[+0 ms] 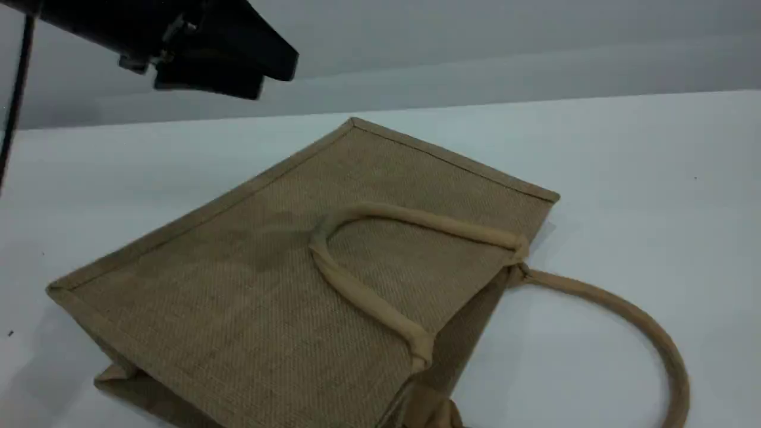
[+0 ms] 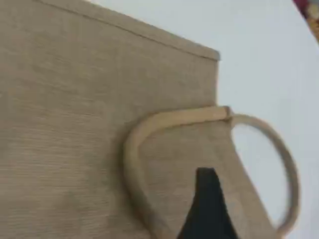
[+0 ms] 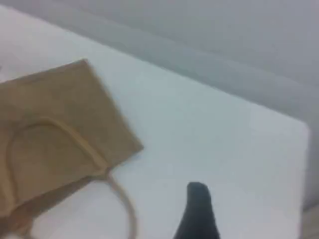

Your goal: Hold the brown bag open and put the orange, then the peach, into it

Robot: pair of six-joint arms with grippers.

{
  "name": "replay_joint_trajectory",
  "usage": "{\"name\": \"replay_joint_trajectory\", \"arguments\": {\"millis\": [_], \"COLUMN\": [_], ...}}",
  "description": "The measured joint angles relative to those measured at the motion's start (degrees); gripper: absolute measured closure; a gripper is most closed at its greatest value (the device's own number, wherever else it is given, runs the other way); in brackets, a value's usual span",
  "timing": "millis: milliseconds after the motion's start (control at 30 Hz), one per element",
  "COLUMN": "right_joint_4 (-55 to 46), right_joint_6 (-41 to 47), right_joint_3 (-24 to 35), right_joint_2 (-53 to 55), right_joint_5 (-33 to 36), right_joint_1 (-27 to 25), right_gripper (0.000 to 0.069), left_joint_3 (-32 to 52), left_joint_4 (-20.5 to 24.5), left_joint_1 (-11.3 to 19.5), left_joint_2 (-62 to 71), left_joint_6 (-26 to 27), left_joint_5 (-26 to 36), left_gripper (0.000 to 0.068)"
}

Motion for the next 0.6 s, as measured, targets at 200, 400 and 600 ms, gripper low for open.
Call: {"name": "replay_joint_trajectory", "arguments": {"millis": [200, 400, 600], "right_joint_4": [-2.4, -3.1, -2.7], "right_joint_6": [4.6, 6.5, 6.5], "right_joint_3": [2.1, 12.1, 24.5], "right_joint_2": [-3.2, -9.6, -19.0], "right_joint_5": [-0.3, -0.3, -0.4], "right_joint_1": [0.0, 0.0, 0.0], "right_gripper": [0.0216, 0.0216, 0.0216], "left_joint_3": [0.0, 0.0, 0.1], "left_joint_4": [8.7, 22.3, 35.0], "left_joint_1": [0.0, 0.0, 0.0], "left_joint_2": [-6.7, -16.0, -26.2], "left_joint_6": [-5.1, -15.2, -26.5], "left_joint_5": [-2.1, -0.9, 2.8], "left_gripper": [0.021, 0.021, 0.021]}}
